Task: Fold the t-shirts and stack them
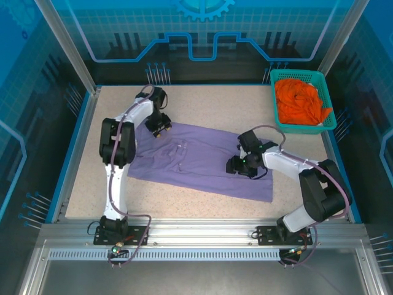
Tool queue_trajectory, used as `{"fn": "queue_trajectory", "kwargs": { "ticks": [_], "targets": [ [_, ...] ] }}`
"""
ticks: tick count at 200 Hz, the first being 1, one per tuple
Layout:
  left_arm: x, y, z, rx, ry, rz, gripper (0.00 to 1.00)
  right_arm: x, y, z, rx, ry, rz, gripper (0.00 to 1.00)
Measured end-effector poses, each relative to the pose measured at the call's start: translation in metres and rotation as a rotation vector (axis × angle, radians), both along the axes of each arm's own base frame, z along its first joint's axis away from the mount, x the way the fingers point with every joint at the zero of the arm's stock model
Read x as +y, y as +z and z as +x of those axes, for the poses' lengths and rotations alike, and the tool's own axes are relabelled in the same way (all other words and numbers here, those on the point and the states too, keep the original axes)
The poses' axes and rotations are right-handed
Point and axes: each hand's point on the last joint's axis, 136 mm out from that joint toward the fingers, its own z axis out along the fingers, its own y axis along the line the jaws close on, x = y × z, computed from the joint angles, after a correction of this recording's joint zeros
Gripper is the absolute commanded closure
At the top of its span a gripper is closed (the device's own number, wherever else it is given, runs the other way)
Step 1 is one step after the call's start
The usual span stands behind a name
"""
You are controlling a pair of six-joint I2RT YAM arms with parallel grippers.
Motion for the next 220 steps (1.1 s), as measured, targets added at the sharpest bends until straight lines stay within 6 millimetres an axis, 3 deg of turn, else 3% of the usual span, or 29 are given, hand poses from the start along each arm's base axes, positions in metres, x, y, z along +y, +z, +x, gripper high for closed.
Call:
{"fn": "queue_trajectory", "kwargs": {
  "ticks": [9, 38, 84, 118, 146, 165, 184, 204, 220],
  "targets": [
    [-0.001, 0.004, 0.005, 0.008, -0.007, 0.005, 0.57, 0.002, -0.003, -0.006, 0.009, 0.013, -0.009, 0.42],
    [-0.02, 0.01, 0.056, -0.097, -0.058, 0.011, 0.57, 0.008, -0.014, -0.023, 0.045, 0.029, -0.032, 0.42],
    [-0.071, 0.01, 0.096, -0.226, -0.157, -0.045, 0.54, 0.049, -0.018, -0.03, 0.042, 0.021, 0.015, 0.42],
    [-0.108, 0.016, 0.114, -0.326, -0.208, -0.137, 0.47, 0.104, -0.017, -0.032, 0.052, 0.026, 0.074, 0.42],
    [-0.121, 0.028, 0.125, -0.384, -0.24, -0.175, 0.33, 0.165, -0.013, -0.038, 0.077, 0.049, 0.143, 0.41],
    [-0.119, 0.048, 0.13, -0.427, -0.251, -0.177, 0.28, 0.203, -0.011, -0.046, 0.105, 0.077, 0.186, 0.41],
    [-0.104, 0.091, 0.13, -0.483, -0.247, -0.167, 0.29, 0.235, -0.009, -0.053, 0.124, 0.117, 0.213, 0.4],
    [-0.068, 0.153, 0.111, -0.534, -0.199, -0.135, 0.35, 0.25, -0.008, -0.059, 0.134, 0.143, 0.212, 0.39],
    [-0.026, 0.197, 0.075, -0.573, -0.125, -0.116, 0.39, 0.252, -0.007, -0.062, 0.138, 0.157, 0.209, 0.39]
  ]
}}
